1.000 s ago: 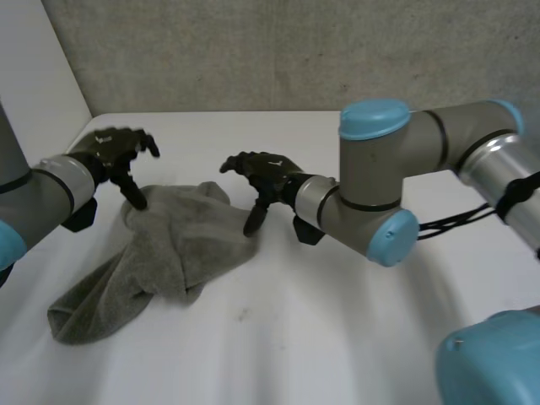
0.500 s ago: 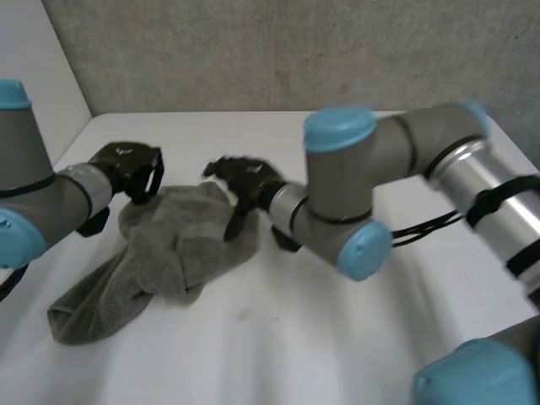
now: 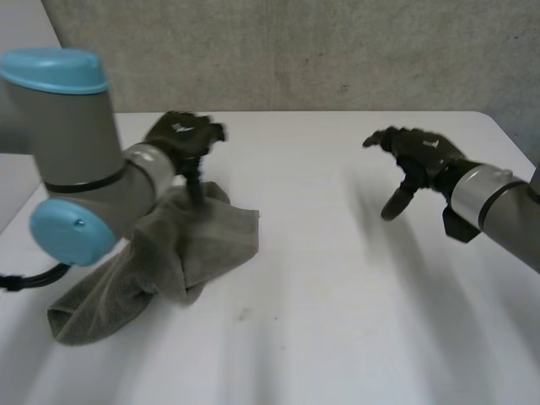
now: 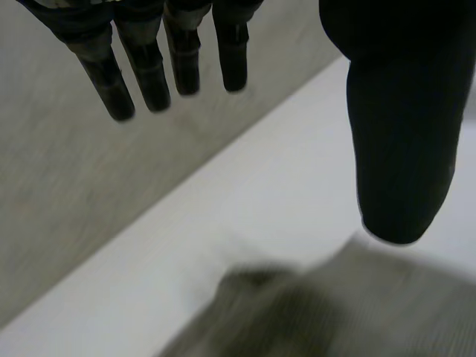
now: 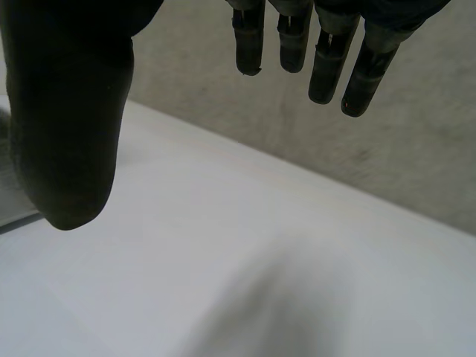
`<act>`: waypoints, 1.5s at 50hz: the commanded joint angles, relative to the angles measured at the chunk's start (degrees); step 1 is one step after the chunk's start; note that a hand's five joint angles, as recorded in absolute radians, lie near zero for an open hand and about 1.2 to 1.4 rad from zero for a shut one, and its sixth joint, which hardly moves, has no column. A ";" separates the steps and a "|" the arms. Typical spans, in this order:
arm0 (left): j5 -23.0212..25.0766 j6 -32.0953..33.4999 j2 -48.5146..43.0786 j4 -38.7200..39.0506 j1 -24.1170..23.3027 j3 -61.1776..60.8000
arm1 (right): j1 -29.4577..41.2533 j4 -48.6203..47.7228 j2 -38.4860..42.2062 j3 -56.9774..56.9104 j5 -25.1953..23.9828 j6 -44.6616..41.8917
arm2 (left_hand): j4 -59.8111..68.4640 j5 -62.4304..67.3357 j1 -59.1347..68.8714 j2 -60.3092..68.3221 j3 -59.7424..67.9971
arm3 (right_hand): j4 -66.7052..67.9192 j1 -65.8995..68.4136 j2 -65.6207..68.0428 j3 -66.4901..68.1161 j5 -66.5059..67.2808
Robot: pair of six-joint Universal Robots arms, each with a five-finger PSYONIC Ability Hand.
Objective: Fold the towel.
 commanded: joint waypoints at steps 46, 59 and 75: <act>2.27 -3.06 -19.97 3.65 -26.63 10.63 | -3.68 0.40 -1.65 -0.60 -1.74 -0.22 | 42.35 42.54 42.71 42.95 42.91 | -4.42 -3.05 -3.26 -3.39 -3.43; 0.95 -2.45 -2.86 4.00 -18.22 3.97 | -3.15 0.48 -1.48 -0.51 -1.92 -0.31 | -3.24 -3.05 -2.89 -2.65 -2.69 | -4.42 -3.05 -3.26 -3.39 -3.43; -1.15 2.99 3.41 2.95 -3.18 -14.32 | -2.89 0.31 -0.60 0.19 -2.01 -0.83 | -0.06 0.13 0.30 0.54 0.50 | -4.42 -3.05 -3.26 -3.39 -3.43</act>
